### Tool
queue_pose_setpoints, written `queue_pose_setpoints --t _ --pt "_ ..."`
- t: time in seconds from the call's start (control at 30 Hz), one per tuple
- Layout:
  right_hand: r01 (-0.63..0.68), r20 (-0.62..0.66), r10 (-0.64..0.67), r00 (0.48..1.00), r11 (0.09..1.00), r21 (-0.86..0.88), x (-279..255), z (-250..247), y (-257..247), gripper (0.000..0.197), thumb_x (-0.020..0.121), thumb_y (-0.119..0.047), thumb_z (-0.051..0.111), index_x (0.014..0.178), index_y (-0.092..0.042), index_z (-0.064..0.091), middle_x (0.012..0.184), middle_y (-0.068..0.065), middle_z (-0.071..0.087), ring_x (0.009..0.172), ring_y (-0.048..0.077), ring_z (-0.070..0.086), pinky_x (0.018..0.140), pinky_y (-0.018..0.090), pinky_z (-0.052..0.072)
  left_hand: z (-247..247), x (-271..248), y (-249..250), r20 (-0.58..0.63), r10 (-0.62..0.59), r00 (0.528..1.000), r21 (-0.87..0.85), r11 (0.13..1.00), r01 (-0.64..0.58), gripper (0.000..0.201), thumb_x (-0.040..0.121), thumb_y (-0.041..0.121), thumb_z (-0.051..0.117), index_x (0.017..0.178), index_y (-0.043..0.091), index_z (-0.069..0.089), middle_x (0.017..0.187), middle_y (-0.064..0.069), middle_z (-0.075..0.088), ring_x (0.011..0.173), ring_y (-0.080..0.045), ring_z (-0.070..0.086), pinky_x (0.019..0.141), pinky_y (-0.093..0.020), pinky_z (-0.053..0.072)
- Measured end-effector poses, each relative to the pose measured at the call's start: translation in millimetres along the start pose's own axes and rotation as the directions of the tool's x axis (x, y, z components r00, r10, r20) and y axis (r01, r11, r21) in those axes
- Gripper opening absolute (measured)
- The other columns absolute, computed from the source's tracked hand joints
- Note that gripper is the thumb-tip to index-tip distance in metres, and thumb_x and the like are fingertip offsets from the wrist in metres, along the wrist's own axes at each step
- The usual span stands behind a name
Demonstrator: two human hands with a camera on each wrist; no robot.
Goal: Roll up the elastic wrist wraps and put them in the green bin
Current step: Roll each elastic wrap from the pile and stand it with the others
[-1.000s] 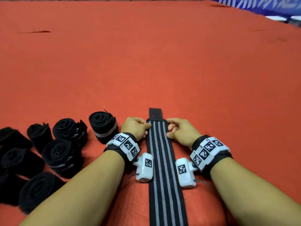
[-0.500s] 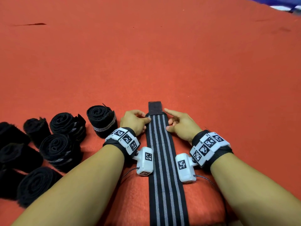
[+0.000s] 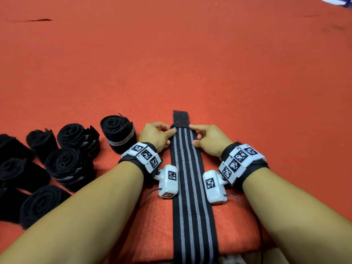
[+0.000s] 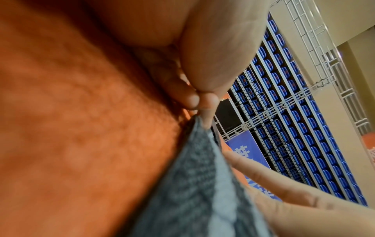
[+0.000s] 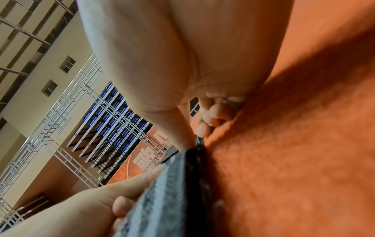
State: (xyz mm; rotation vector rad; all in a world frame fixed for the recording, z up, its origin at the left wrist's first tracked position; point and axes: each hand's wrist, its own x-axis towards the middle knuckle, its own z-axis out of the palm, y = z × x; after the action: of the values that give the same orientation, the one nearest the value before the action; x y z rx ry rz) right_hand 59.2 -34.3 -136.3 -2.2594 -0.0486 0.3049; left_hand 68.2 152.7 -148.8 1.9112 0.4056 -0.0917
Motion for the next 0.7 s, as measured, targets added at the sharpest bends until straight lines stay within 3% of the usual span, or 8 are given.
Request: queue_pose_setpoints --t 0.1,0.33,0.53,0.63,0.7 --pt "-0.004 0.007 0.004 1.000 1.000 0.005 -0.2 -0.3 0.0 0.057 0.092 -0.009 0.070 0.143 -0.030 0.055 0.079 -0.006 0.051 0.070 0.010 0.048 0.074 0.028 0.042 0.3 -0.4 -1.7 -0.013 0.006 1.000 -0.011 1.000 -0.006 0.017 0.089 0.038 0.076 0.080 0.024 0.075 0.047 0.003 0.061 0.041 -0.009 0.054 0.055 -0.026 0.055" --pt "0.009 0.009 -0.009 1.000 1.000 0.004 0.5 -1.1 1.0 0.057 0.091 -0.008 0.071 0.142 -0.028 0.056 0.079 -0.003 0.050 0.070 0.010 0.047 0.071 0.026 0.041 1.6 4.7 -0.1 -0.019 -0.041 0.999 0.006 0.999 0.041 0.013 0.091 0.025 0.075 0.080 0.018 0.074 0.045 0.003 0.059 0.035 -0.007 0.050 0.041 -0.019 0.044" --pt "0.008 0.015 -0.008 1.000 1.000 0.004 4.6 0.7 3.2 0.058 0.090 -0.007 0.072 0.141 -0.029 0.056 0.077 -0.003 0.048 0.070 0.011 0.047 0.075 0.028 0.042 1.9 7.8 -0.9 0.000 -0.036 0.999 0.023 0.999 0.036 0.019 0.091 0.019 0.075 0.074 0.017 0.066 0.045 0.003 0.058 0.033 -0.005 0.050 0.038 -0.018 0.043" --pt "0.001 0.023 -0.001 1.000 1.000 0.001 3.6 -0.2 1.0 0.058 0.091 -0.007 0.071 0.142 -0.029 0.056 0.077 -0.004 0.049 0.070 0.010 0.047 0.075 0.029 0.042 0.2 7.1 -1.4 0.021 -0.025 0.999 0.031 0.999 0.025 0.015 0.090 0.017 0.076 0.080 0.017 0.065 0.049 0.004 0.063 0.040 -0.007 0.056 0.044 -0.022 0.050" --pt "-0.005 0.033 0.005 0.999 1.000 -0.001 2.0 -0.9 -1.9 0.059 0.091 -0.007 0.071 0.144 -0.028 0.054 0.077 -0.004 0.049 0.072 0.011 0.048 0.077 0.029 0.043 -2.2 2.5 0.2 0.045 -0.036 0.998 0.024 0.999 0.035 0.014 0.087 0.015 0.078 0.089 0.016 0.065 0.052 0.005 0.067 0.048 -0.010 0.062 0.055 -0.027 0.056"
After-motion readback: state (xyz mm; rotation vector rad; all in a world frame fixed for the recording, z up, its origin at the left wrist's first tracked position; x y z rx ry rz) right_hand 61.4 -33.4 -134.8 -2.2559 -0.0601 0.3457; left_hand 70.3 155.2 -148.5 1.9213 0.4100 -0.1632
